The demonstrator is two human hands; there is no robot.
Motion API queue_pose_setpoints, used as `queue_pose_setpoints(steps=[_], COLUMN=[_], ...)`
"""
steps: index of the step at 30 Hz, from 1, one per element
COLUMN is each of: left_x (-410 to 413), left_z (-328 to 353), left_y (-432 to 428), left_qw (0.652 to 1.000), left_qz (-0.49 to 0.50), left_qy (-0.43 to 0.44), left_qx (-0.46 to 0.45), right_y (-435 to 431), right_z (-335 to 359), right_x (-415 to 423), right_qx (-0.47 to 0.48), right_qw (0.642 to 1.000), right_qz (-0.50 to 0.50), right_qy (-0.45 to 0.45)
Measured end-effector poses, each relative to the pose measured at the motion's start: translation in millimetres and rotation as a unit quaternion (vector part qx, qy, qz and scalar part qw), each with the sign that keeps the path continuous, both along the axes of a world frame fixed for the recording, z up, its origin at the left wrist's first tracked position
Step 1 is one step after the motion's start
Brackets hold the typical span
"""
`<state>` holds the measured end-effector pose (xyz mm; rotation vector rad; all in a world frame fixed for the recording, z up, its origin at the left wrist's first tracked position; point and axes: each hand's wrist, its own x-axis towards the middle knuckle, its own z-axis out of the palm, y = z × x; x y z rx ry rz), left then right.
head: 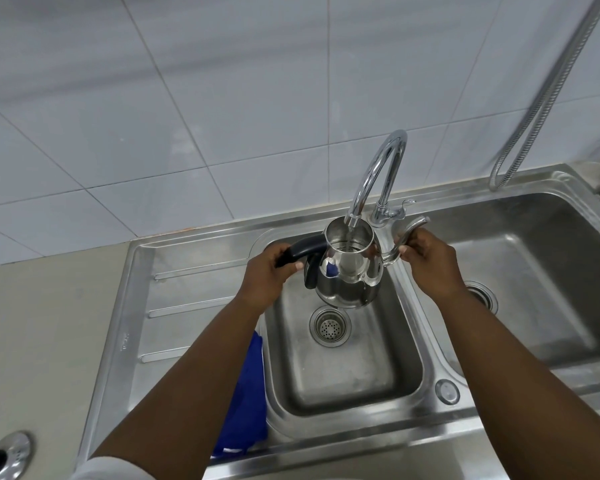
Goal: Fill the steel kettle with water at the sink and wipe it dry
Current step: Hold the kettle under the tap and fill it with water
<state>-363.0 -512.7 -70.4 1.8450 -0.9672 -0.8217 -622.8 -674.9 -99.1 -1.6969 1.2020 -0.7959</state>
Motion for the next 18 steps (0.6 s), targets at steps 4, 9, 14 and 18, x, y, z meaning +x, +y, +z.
queue_pose_setpoints(steps=[4, 9, 14, 18], left_x=[-0.9, -3.2, -4.5, -5.8], left_z=[0.5, 0.8, 1.4, 2.5], left_y=[0.6, 1.4, 1.9, 3.1], left_qw=[1.000, 1.000, 0.999, 0.999], left_qz=[0.001, 0.006, 0.003, 0.011], left_qy=[-0.013, -0.019, -0.025, -0.012], left_qx=[-0.002, -0.016, -0.030, -0.034], right_y=[0.0, 0.0, 1.3, -4.7], right_z=[-0.3, -0.3, 6.3, 8.1], right_x=[-0.8, -1.7, -2.9, -7.0], right_qx=[0.006, 0.028, 0.056, 0.093], right_qw=[1.000, 0.999, 0.997, 0.989], right_qz=[-0.001, -0.006, -0.028, -0.060], right_qy=[-0.001, -0.021, -0.049, -0.095])
